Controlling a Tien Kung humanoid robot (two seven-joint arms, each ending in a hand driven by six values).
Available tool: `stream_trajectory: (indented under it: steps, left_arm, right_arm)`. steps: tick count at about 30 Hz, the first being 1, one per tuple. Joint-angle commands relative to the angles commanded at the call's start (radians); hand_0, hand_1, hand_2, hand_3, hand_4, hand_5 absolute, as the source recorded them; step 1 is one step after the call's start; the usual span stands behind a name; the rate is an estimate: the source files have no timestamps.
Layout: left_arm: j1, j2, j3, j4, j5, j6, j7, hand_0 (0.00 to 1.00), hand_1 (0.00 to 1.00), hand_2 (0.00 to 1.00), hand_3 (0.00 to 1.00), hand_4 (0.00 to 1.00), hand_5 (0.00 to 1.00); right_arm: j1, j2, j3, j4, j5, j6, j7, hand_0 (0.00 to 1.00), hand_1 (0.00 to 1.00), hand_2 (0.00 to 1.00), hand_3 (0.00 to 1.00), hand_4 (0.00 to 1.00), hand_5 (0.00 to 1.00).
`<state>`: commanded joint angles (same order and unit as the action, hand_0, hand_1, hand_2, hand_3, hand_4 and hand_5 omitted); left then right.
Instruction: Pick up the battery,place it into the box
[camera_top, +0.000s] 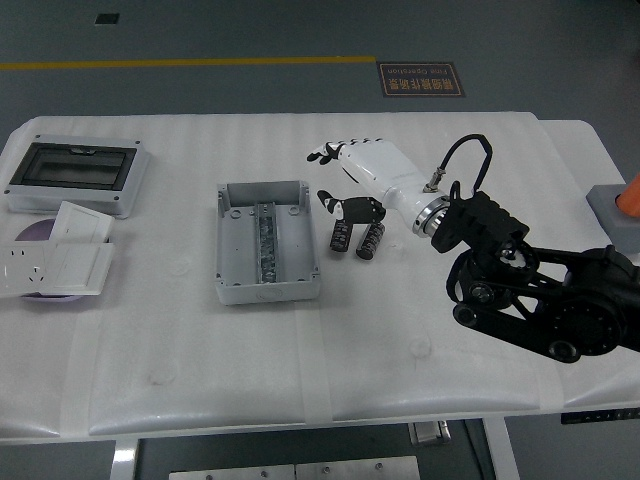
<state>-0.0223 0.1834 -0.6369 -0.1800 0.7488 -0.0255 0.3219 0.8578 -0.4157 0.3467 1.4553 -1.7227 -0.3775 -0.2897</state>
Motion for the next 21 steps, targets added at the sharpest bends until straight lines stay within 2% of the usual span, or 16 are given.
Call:
stream_trajectory:
  steps: [1, 2, 9, 16, 19, 20, 21]
  left_arm:
    - [0.000, 0.000, 0.001, 0.000, 0.000, 0.000, 0.000, 0.653, 0.664, 0.619, 0.634, 0.533, 0.390]
    - [0.000, 0.001, 0.001, 0.000, 0.000, 0.000, 0.000, 0.653, 0.664, 0.619, 0.634, 0.530, 0.390]
    - [0.000, 0.004, -0.003, 0.000, 0.005, 0.000, 0.003, 0.653, 0.664, 0.619, 0.636, 0.528, 0.389]
    - [-0.001, 0.003, 0.009, 0.000, -0.007, 0.000, 0.001, 0.653, 0.664, 0.619, 0.636, 0.529, 0.392]
    - [0.000, 0.002, 0.008, 0.000, -0.005, -0.002, 0.002, 0.653, 0.664, 0.619, 0.636, 0.529, 0.392]
    - [0.001, 0.002, 0.008, 0.000, -0.004, -0.002, 0.002, 0.653, 0.664, 0.619, 0.636, 0.528, 0.389]
    - [0.000, 0.002, 0.008, 0.000, -0.004, -0.002, 0.002, 0.653, 0.664, 0.619, 0.636, 0.528, 0.389]
  right_arm:
    - [-0.001, 0.005, 0.017, -0.001, 0.000, 0.000, 0.000, 0.677, 0.717, 0.711, 0.764, 0.567, 0.191]
    - [-0.002, 0.008, 0.032, -0.003, -0.001, 0.000, 0.000, 0.664, 0.704, 0.682, 0.709, 0.563, 0.190]
    - [0.003, -0.015, 0.032, -0.061, 0.032, 0.020, 0.006, 0.662, 0.702, 0.678, 0.704, 0.564, 0.193]
    - [0.000, -0.017, -0.048, -0.184, 0.109, 0.106, 0.020, 0.668, 0.709, 0.683, 0.708, 0.567, 0.184]
    - [-0.003, -0.006, -0.077, -0.223, 0.134, 0.125, 0.030, 0.668, 0.709, 0.683, 0.708, 0.567, 0.184]
    - [-0.004, -0.002, -0.085, -0.232, 0.140, 0.129, 0.033, 0.700, 0.738, 0.716, 0.788, 0.746, 0.234]
    - [-0.005, 0.002, -0.092, -0.240, 0.144, 0.132, 0.036, 0.700, 0.738, 0.716, 0.788, 0.746, 0.234]
